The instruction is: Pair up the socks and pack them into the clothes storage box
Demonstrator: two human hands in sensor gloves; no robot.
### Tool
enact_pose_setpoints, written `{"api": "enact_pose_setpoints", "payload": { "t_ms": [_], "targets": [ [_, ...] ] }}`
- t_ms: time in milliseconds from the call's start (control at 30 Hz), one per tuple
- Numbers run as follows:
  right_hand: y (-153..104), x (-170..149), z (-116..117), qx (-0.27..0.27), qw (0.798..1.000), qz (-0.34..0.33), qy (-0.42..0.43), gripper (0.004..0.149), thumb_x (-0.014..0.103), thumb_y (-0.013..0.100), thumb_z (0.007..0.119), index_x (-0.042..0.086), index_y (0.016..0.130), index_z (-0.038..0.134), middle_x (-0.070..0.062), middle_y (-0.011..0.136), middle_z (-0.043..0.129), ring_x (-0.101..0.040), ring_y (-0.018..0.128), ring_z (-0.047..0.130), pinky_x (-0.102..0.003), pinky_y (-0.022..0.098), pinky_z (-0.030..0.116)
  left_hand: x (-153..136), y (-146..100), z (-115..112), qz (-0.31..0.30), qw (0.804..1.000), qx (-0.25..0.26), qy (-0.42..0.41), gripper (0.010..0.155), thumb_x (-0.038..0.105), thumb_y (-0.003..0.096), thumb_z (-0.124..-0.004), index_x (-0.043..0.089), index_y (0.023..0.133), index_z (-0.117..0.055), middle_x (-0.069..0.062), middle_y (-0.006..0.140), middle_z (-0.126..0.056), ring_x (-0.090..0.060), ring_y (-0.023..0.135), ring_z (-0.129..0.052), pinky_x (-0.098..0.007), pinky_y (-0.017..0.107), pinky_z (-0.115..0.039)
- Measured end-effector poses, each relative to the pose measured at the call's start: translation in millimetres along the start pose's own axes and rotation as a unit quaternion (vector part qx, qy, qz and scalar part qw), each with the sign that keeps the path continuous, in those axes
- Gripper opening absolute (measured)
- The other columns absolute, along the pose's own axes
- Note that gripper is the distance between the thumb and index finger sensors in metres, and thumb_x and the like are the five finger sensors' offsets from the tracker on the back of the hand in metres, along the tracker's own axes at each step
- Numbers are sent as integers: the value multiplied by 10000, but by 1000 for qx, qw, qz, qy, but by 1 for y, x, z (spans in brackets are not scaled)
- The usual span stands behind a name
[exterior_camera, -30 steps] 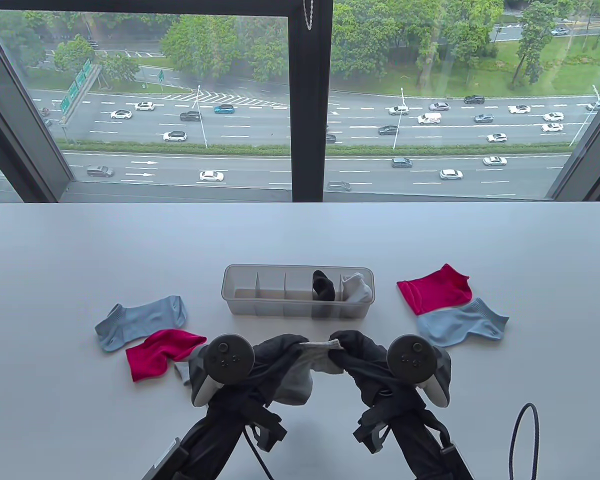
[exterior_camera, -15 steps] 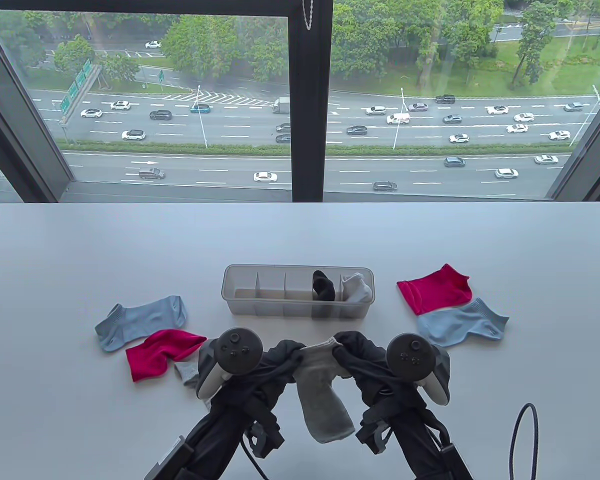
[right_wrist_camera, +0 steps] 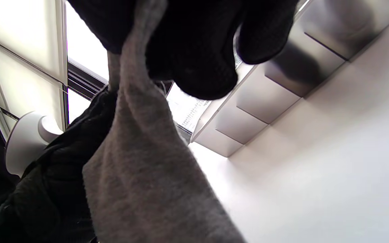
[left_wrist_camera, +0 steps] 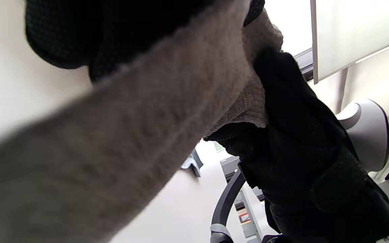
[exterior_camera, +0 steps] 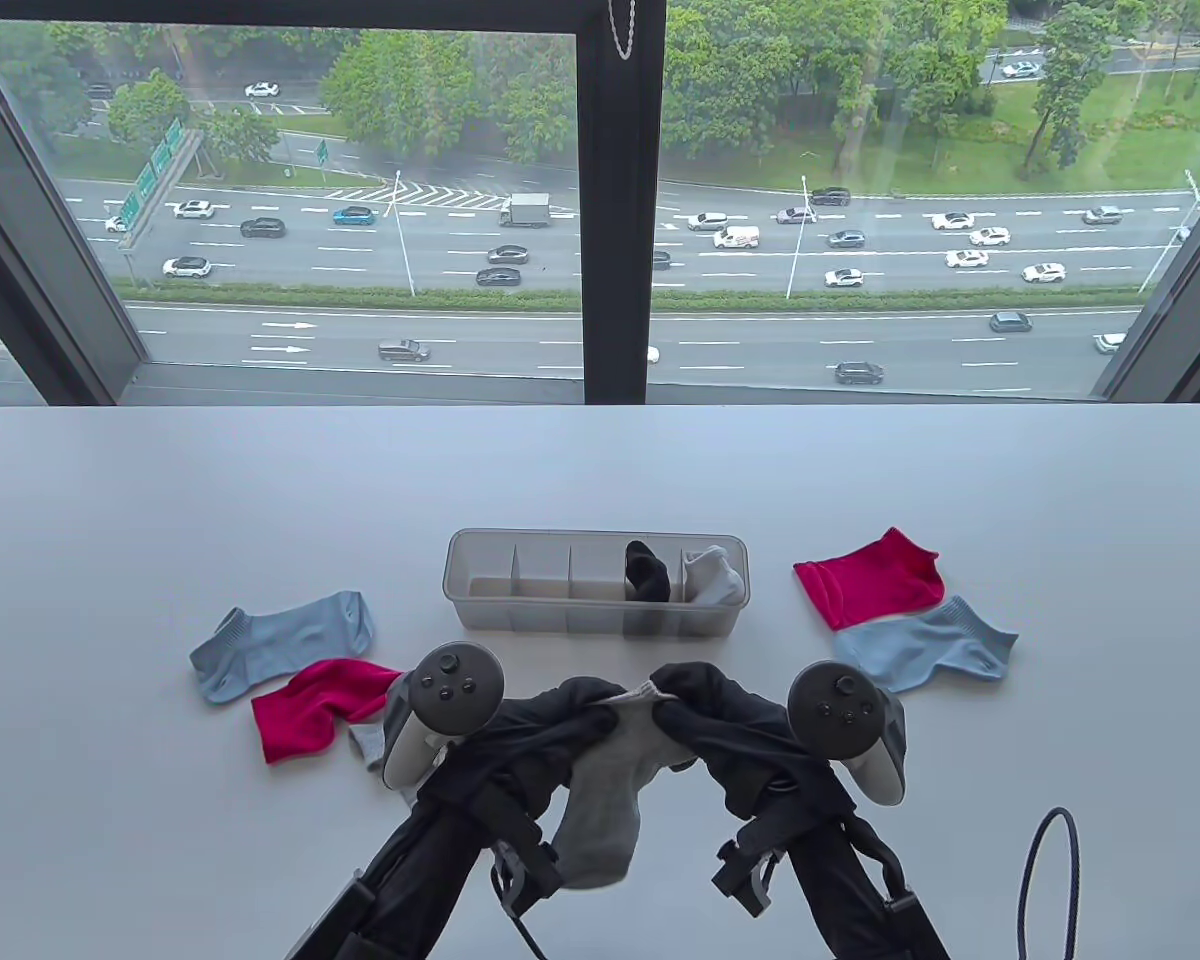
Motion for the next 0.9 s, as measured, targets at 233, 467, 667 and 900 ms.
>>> {"api": "enact_pose_setpoints", "payload": {
  "t_ms": [233,467,667,900],
  "targets": [
    [3,-44,35,108,954,116,-255,650,395,641,566,125,1168,298,-324,1208,199,-610,1031,177,-767,691,321,-34,6,-12,132,928,-39,345,715,445,590,-612,244,1157,-226,-93,1243,-116,-403,1141,-25,-720,746,-103],
    [3,-53,85,277,910,200,-236,652,420,639,494,97,1170,298,-257,1210,258,-499,1081,143,-740,718,248,-41,-17,46,207,924,39,318,702,444,576,-659,149,1167,-421,-197,1244,-355,-504,1145,-335,-721,770,-372],
    [4,-46,69,199,942,135,-235,683,456,634,497,169,1161,171,-251,1199,51,-491,1032,-31,-719,702,130,-85,-21,26,421,827,-152,340,836,553,539,-689,26,1150,-472,-325,1157,-568,-552,980,-709,-666,688,-637],
    [1,-47,51,158,942,125,-270,695,456,634,517,154,1157,174,-265,1170,-6,-500,996,-73,-717,697,132,-109,-13,1,434,768,-210,421,855,428,532,-735,26,1097,-236,-350,1085,-312,-479,925,-639,-642,735,-578]
  ]
}}
Point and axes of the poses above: the tracker on the back of each hand, its own x axis roughly to the thumb side, its own y axis roughly from the wrist to the fingertips, z = x × y, the point moved 3 cm from there along y, roughly from the wrist to the fingertips
